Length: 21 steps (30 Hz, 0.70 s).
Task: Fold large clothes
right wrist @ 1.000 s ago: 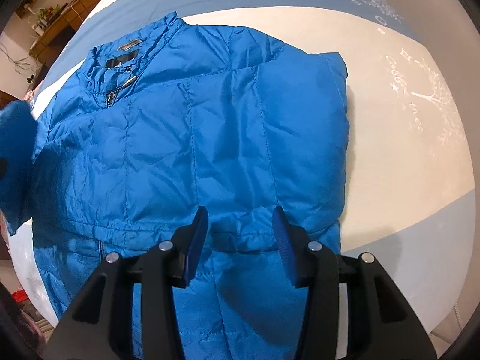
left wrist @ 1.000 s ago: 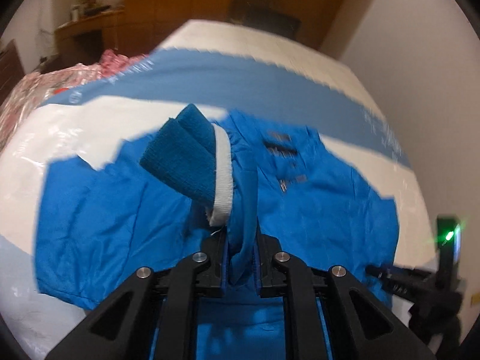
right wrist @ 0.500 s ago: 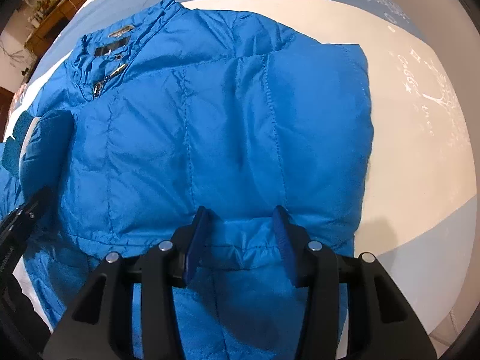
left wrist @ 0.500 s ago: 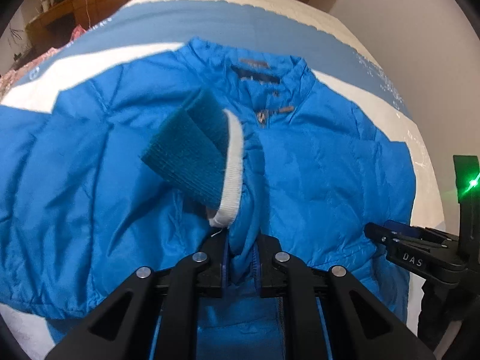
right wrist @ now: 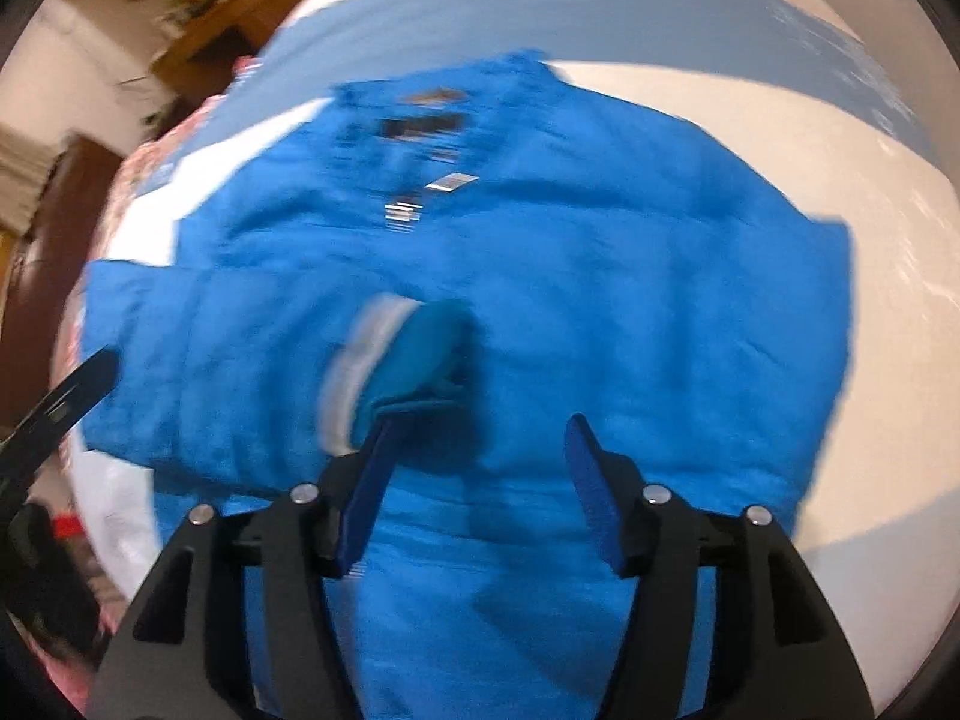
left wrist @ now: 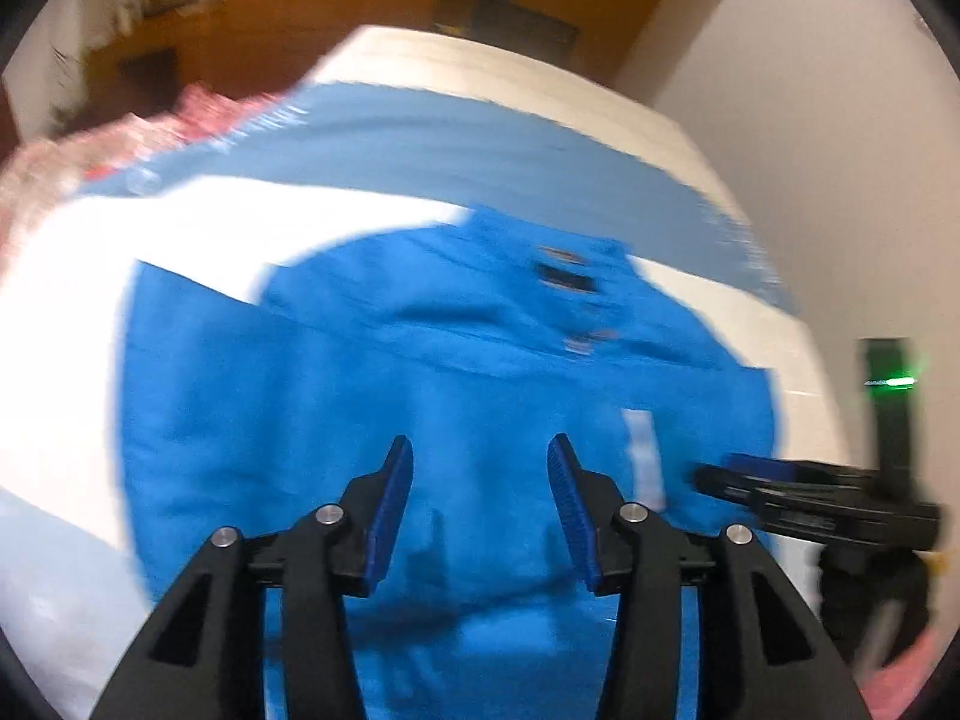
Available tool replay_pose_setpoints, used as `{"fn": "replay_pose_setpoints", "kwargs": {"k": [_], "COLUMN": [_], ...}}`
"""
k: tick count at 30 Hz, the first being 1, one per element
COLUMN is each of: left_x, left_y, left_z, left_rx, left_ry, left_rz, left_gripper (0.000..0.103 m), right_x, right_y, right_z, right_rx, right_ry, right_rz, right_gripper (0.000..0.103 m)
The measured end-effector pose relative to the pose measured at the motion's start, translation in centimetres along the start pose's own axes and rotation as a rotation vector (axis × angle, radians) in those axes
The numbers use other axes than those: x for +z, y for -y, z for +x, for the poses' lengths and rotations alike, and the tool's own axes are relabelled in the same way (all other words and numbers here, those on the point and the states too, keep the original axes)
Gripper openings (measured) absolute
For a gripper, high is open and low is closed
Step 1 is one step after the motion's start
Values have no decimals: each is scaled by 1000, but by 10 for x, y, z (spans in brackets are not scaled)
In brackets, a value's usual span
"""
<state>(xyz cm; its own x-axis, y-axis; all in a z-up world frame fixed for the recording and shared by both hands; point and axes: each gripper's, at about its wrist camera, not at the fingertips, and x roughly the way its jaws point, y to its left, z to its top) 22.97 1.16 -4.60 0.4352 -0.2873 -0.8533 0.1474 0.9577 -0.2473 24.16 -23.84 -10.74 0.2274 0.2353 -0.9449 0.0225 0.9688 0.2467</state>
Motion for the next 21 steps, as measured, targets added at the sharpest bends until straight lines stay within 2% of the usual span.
{"fn": "replay_pose_setpoints", "kwargs": {"k": [1, 4, 8, 9, 10, 11, 13, 15, 18, 21], "left_x": [1, -1, -7, -9, -10, -11, -10, -7, -3, 0], "left_y": [-8, -23, -27, -27, -29, -27, -23, -18, -10, 2], "left_z": [3, 18, 40, 44, 44, 45, 48, 47, 41, 41], "left_rx": [33, 61, 77, 82, 83, 87, 92, 90, 72, 75], "left_ry": [-14, -59, -90, -92, -94, -96, -94, -91, -79, -74], "left_rz": [-6, -20, -17, -14, -11, -7, 4, 12, 27, 52], "left_gripper": [47, 47, 47, 47, 47, 47, 47, 47, 47, 47], "right_x": [4, 8, -1, -1, -1, -5, -5, -4, -2, -1], "right_y": [-8, -16, -13, -13, -12, -14, -15, -17, -10, 6], "right_z": [3, 14, 32, 37, 43, 42, 44, 36, 21, 8], "right_rx": [24, -7, 0, -9, 8, 28, 66, 63, 6, -99], "right_ry": [-13, -55, -113, -122, -130, -131, -123, -82, -28, -8], "right_rz": [-11, -1, 21, 24, 24, 26, 23, 1, 1, 23], "right_gripper": [76, 76, 75, 70, 56, 50, 24, 15, 13, 13]}}
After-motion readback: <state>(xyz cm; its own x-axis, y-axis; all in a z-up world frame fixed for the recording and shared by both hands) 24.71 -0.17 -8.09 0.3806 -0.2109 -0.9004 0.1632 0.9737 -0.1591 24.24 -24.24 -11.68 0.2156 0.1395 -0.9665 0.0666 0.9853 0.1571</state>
